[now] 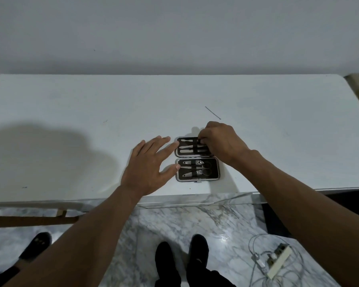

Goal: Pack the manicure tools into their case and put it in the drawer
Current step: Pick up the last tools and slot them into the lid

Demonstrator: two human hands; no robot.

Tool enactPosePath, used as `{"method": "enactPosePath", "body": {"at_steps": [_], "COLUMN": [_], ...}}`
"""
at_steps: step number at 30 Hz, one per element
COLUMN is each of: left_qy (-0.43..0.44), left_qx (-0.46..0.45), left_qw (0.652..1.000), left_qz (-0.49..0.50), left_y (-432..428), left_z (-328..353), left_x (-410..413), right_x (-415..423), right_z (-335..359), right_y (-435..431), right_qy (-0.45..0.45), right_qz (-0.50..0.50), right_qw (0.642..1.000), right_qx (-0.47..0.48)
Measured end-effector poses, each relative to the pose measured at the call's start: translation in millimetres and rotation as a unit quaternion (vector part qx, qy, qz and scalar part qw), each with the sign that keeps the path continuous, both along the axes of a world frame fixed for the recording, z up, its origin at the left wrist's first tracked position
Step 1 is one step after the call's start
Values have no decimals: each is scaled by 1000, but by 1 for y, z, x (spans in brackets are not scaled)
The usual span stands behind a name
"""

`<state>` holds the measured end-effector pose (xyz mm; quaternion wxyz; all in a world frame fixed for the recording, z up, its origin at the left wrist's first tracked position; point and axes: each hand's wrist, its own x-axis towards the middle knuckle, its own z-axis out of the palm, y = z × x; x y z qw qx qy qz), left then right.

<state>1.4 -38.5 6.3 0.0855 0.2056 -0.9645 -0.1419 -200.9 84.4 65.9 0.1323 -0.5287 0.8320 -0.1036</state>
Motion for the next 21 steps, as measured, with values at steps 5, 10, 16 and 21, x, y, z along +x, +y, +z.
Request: {"method": "enactPosePath", "body": {"at_steps": [5, 10, 16, 21], "left_qy": [-3, 0, -3, 4], "left_qx": [-3, -3, -3, -5], "left_qw": [1000, 1000, 1000, 1000], "left_qz": [-5, -4, -5, -5], "left_y": [0, -2, -1, 0], "left_z": [0, 0, 0, 0], "left_x": [1, 1, 2, 1], "right_x": [-20, -49, -50, -49], "right_z": [11, 8, -6, -2], "right_y": [-8, -24, -24, -24], "right_qy": [48, 56, 44, 33], "right_qz": [-82, -149, -190, -224], "right_qw": [995, 987, 980, 973], "right_qx": [-42, 38, 48, 35]}}
